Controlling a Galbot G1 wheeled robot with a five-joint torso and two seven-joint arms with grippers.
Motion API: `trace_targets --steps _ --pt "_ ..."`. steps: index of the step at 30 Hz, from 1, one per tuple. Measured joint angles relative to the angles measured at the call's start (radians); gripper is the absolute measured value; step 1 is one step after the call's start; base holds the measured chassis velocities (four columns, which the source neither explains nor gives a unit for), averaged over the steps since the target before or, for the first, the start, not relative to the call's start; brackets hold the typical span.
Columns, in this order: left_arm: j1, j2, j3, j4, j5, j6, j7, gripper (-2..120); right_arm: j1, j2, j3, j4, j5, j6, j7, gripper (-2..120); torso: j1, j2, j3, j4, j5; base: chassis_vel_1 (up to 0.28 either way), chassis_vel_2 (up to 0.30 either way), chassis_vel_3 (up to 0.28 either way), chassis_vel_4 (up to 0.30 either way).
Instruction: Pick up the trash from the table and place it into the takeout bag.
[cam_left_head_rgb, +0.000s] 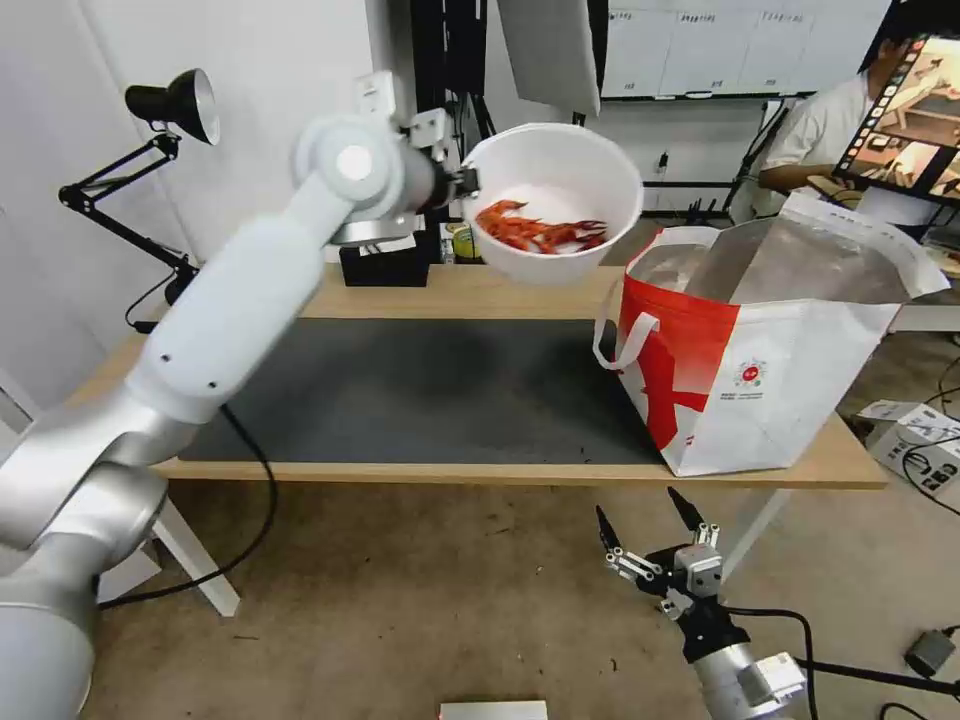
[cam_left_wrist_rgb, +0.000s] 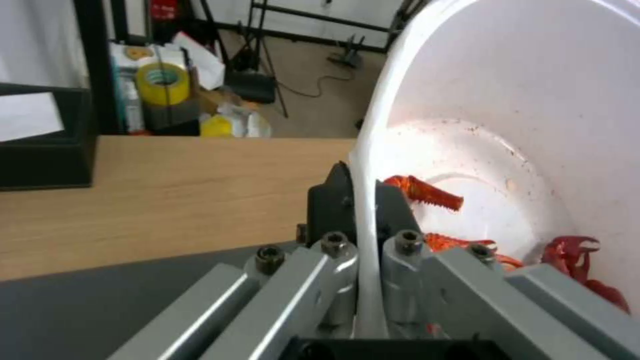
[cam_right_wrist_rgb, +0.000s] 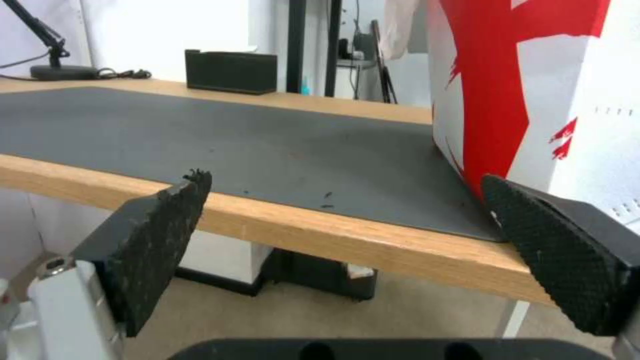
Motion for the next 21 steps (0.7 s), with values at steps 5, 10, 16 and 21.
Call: trace_targets --steps 5,10,16,21 --pt "-0.037 -0.086 0.016 0.061 0.003 -0.004 -0.010 0 0.000 0.000 0.000 0.000 0.000 0.000 0.000 100 0.000 0.000 0.000 0.0001 -0.0001 0.000 0.000 0.000 0.000" --pt "-0.049 -0.165 0.027 0.102 0.022 -0.006 -0.010 0 0.000 0.000 0.000 0.000 0.000 0.000 0.000 100 0.000 0.000 0.000 0.0001 0.0001 0.000 0.000 0.000 0.000" --pt "-0.054 -0.328 0.037 0.196 0.103 -0.031 0.010 0 0.000 0.000 0.000 0.000 0.000 0.000 0.000 100 0.000 0.000 0.000 -0.0004 0.0002 0.000 0.000 0.000 0.000" --pt "-0.064 -0.387 0.076 0.245 0.218 -0.091 0.057 0 0.000 0.000 0.000 0.000 0.000 0.000 0.000 100 0.000 0.000 0.000 -0.0004 0.0002 0.000 0.000 0.000 0.000"
